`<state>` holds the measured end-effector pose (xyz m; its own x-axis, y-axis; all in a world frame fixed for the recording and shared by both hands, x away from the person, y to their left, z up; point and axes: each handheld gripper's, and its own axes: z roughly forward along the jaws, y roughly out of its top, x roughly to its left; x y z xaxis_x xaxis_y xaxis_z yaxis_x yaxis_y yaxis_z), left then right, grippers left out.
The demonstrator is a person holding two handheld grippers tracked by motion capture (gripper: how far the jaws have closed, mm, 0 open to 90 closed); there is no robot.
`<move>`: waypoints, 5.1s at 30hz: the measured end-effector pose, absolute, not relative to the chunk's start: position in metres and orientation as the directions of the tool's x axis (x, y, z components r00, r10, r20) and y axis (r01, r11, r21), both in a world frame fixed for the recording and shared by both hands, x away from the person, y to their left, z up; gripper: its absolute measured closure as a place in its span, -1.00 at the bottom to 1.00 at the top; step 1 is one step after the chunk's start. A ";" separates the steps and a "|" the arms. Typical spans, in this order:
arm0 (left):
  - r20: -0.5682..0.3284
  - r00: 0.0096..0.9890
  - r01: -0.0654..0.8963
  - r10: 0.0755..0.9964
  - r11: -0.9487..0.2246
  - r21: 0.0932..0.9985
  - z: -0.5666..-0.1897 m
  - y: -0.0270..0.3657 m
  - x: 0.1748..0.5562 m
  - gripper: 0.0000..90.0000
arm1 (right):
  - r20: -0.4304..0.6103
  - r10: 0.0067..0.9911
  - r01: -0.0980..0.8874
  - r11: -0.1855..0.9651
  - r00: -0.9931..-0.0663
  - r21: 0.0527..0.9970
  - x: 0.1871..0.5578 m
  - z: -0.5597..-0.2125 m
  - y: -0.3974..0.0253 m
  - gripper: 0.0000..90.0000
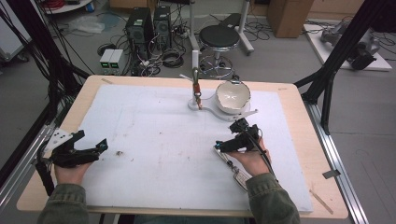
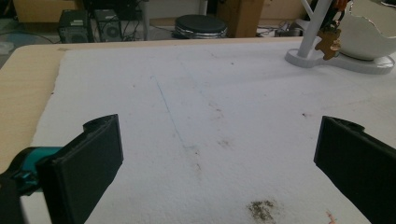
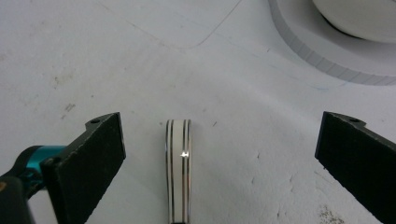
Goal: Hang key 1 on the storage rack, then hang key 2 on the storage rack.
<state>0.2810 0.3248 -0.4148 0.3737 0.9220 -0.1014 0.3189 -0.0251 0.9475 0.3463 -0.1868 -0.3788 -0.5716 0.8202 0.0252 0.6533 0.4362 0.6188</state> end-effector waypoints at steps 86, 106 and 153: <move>-0.096 0.379 0.326 0.920 -0.036 0.945 -0.415 0.324 0.282 -0.96 | 0.111 0.779 0.672 0.448 -0.617 0.590 0.324 -0.395 -0.193 0.66; -0.097 0.378 0.325 0.921 -0.033 0.945 -0.415 0.324 0.282 -0.96 | 0.148 0.764 0.619 0.374 -0.628 0.691 0.318 -0.366 -0.192 0.66; -0.119 0.415 0.312 0.902 -0.018 0.950 -0.407 0.319 0.280 -0.96 | 0.222 0.627 0.475 0.268 -0.746 0.838 0.316 -0.310 -0.133 0.66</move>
<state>0.2799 0.3186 -0.4066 0.4147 0.9022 -0.1188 0.3116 -0.0181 0.9500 0.3160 -0.1327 -0.3097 -0.7464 0.6273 0.2220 0.4747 0.2682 0.8383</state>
